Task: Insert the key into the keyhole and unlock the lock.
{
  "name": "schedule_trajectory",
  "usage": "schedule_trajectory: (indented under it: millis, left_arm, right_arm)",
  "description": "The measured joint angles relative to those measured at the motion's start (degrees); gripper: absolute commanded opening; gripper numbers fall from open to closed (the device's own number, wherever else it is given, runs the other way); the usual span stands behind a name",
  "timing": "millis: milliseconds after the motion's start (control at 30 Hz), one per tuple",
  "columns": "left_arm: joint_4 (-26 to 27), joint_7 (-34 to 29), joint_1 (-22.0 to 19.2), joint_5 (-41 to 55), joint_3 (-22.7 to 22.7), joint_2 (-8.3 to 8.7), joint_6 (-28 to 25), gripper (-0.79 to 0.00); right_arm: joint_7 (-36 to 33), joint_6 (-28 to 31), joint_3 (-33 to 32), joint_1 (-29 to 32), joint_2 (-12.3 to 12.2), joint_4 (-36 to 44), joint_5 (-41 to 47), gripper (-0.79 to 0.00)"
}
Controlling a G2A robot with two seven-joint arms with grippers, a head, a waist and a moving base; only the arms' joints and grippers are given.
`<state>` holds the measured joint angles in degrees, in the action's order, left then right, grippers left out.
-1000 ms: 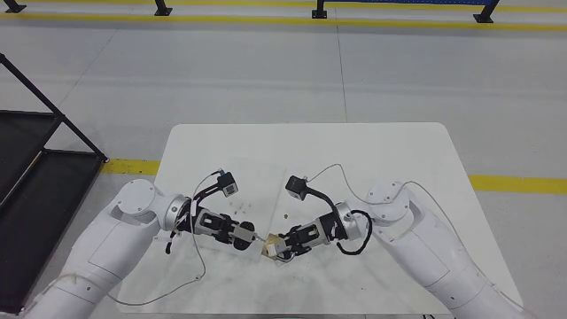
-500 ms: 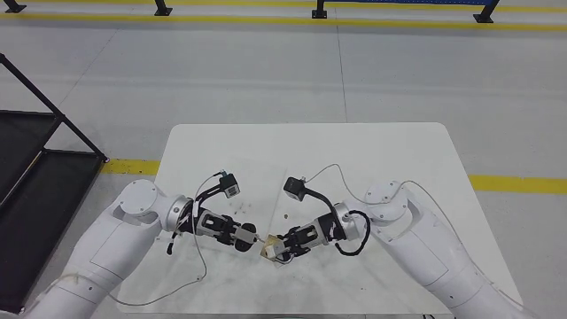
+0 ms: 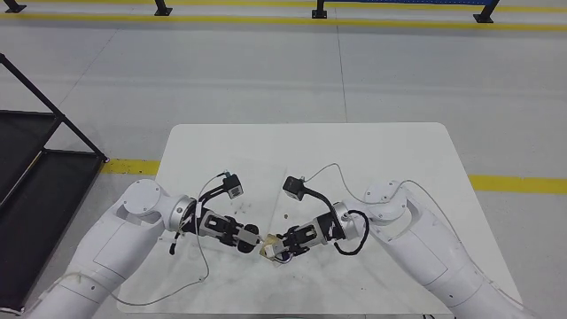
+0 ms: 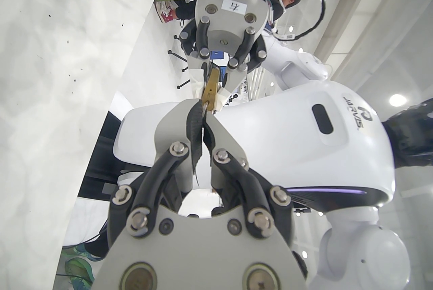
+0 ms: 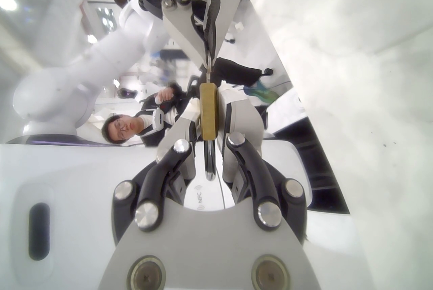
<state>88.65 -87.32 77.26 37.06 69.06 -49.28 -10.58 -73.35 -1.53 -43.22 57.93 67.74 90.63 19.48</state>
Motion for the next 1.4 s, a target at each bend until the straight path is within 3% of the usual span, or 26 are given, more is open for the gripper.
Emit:
schedule_trajectory:
  millis: [633, 667, 767, 800, 1400]
  left_arm:
    - [0.7, 0.4, 0.3, 0.2, 0.0, -0.05, 0.2, -0.785]
    - [0.7, 0.4, 0.4, 0.2, 0.0, -0.05, 0.2, -0.711]
    - [0.8, 0.5, 0.4, 0.6, 0.2, -0.05, 0.2, -0.043]
    - [0.8, 0.6, 0.5, 0.7, 0.3, -0.05, 0.2, 0.000]
    - [-0.9, 2.5, 0.8, 6.7, 4.7, 0.16, 0.3, 0.000]
  right_arm:
    - [1.3, 0.6, -0.2, 0.2, -0.2, 0.0, 0.3, -0.785]
    - [1.3, 0.6, -0.2, 0.2, -0.2, 0.0, 0.4, -0.785]
    - [1.6, 0.6, -0.3, 0.2, -0.2, 0.0, 0.4, -0.785]
    - [1.7, 0.7, -0.3, 0.2, -0.2, 0.0, 0.4, -0.785]
    - [3.4, 2.1, -1.7, -0.4, -0.2, -0.7, 1.5, -0.785]
